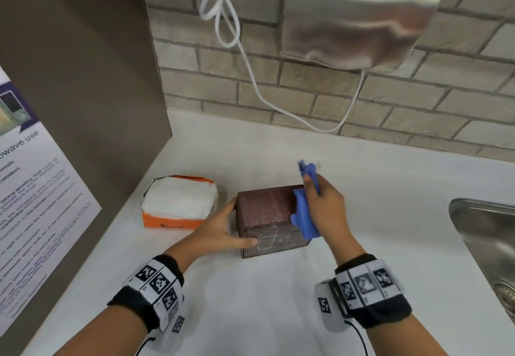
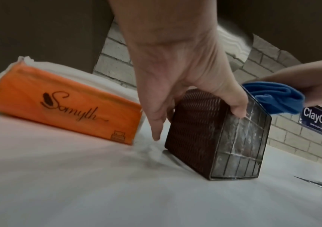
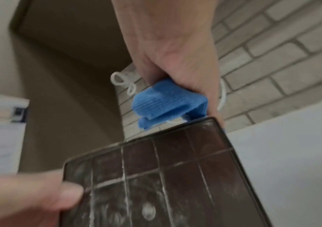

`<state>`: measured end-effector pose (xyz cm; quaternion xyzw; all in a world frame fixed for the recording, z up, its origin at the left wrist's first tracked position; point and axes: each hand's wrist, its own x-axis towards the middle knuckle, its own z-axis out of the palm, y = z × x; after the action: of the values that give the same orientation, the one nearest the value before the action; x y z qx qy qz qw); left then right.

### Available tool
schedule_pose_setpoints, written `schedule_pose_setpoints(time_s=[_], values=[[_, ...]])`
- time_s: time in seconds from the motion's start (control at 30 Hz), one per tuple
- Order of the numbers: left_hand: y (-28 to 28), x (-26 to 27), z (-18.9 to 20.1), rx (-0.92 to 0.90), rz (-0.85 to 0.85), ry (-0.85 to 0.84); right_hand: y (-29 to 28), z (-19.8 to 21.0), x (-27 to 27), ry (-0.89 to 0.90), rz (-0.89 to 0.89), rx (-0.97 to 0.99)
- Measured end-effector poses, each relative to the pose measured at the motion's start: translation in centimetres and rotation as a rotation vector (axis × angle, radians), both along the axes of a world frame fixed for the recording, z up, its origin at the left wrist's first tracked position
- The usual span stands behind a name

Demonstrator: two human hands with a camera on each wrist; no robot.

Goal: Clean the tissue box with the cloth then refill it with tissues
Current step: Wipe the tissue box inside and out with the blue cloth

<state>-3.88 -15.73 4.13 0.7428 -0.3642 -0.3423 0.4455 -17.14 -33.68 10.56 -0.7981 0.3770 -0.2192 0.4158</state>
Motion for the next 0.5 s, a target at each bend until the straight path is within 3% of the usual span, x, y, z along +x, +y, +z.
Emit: schedule_pose_setpoints(time_s=[0.07,0.17,0.23,0.33,0.4,0.5], values=[[-0.1,-0.2,-0.3,-0.004,0.033,-0.04,1.3,-1.1,1.6,0.118,0.116,-0.241],[-0.3,-0.4,-1.1,-0.048,0.053,0.002,4.3,-2.5,4.1,0.462,0.192,-0.551],[-0.5,-0.5,-1.1,-0.034,0.09,-0.047,7.4,-2.8,5.5,0.475,0.303,-0.602],[-0.2,0.0,-1.5,-0.012,0.19,-0.094,10.4,-3.2,6.2,0.342,0.479,-0.629],[-0.3,0.5,-1.6,-0.009,0.171,-0.112,8.6,-2.9,5.5,0.34,0.505,-0.645],[-0.2,0.8,-1.5,-0.062,0.094,0.0,3.4,-2.3,3.5,0.514,0.454,-0.658]])
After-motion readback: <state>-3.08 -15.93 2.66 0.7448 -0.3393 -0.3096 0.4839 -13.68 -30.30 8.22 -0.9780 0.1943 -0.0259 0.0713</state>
